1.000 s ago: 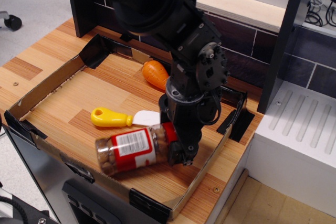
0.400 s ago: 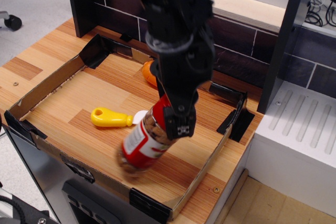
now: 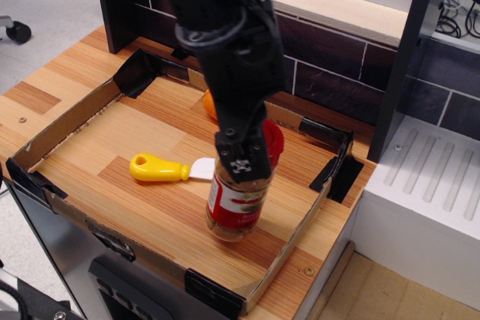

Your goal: Upright basil bottle

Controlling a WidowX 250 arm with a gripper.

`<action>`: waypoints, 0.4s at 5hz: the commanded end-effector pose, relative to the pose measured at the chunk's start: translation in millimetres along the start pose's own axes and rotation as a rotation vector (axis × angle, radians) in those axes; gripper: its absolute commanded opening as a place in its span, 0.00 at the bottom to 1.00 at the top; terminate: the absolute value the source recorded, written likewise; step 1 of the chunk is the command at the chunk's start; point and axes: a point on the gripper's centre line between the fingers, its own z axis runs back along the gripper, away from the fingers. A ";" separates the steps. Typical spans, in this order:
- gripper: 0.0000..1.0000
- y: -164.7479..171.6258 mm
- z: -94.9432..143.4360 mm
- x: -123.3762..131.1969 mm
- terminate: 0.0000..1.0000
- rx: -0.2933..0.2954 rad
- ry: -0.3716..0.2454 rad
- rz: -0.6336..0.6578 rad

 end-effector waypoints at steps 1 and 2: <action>1.00 7.9 1.0 -11.4 0.00 0.065 -0.041 -0.028; 1.00 11.8 7.4 -10.6 0.00 0.060 -0.057 -0.033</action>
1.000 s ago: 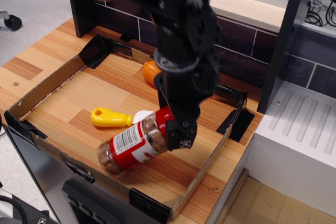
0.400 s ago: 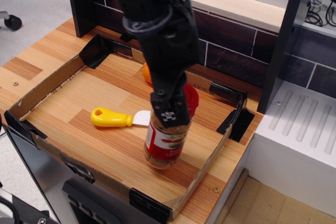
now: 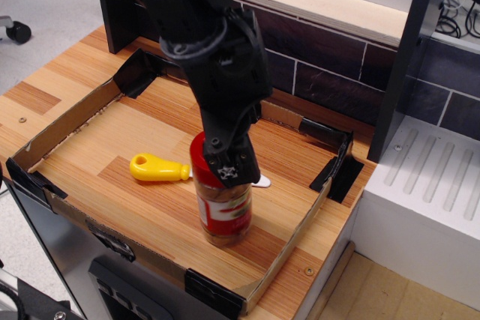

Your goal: Upright basil bottle

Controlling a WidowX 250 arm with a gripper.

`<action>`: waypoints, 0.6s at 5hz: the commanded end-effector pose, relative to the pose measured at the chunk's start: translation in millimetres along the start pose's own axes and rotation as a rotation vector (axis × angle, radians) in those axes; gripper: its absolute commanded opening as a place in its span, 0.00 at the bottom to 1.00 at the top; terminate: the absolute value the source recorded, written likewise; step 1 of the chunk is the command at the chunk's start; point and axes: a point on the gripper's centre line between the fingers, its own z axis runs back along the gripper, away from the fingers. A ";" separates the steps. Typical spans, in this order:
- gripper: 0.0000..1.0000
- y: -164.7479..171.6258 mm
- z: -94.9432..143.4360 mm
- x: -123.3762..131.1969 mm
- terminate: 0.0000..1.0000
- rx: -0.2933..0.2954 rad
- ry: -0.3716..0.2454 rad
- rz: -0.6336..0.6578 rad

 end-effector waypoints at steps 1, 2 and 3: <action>1.00 16.1 33.9 1.2 0.00 0.027 -0.053 -0.011; 1.00 24.7 63.4 16.2 0.00 0.025 -0.079 0.034; 1.00 36.5 77.8 30.0 0.00 0.041 -0.049 0.083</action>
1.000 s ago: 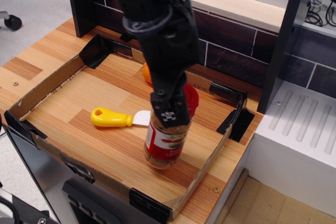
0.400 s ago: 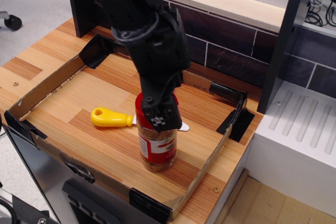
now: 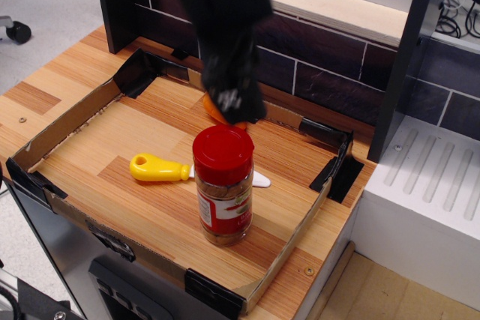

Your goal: Upright basil bottle

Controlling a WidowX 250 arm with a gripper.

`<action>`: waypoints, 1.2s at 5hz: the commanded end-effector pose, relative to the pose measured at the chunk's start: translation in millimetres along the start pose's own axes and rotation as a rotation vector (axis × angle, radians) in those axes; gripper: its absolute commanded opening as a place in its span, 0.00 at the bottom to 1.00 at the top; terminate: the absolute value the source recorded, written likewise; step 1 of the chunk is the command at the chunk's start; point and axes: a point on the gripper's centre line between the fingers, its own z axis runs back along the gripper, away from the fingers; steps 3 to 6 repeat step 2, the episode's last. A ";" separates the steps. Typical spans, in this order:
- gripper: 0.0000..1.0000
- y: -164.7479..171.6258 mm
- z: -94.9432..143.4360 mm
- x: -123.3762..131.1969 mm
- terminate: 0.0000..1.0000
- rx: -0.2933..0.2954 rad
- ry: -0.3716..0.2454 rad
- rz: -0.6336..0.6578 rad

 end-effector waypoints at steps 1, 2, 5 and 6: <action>1.00 17.9 25.0 11.8 0.00 0.057 -0.001 0.030; 1.00 17.9 25.0 11.8 1.00 0.057 -0.001 0.030; 1.00 17.9 25.0 11.8 1.00 0.057 -0.001 0.030; 1.00 17.9 25.0 11.8 1.00 0.057 -0.001 0.030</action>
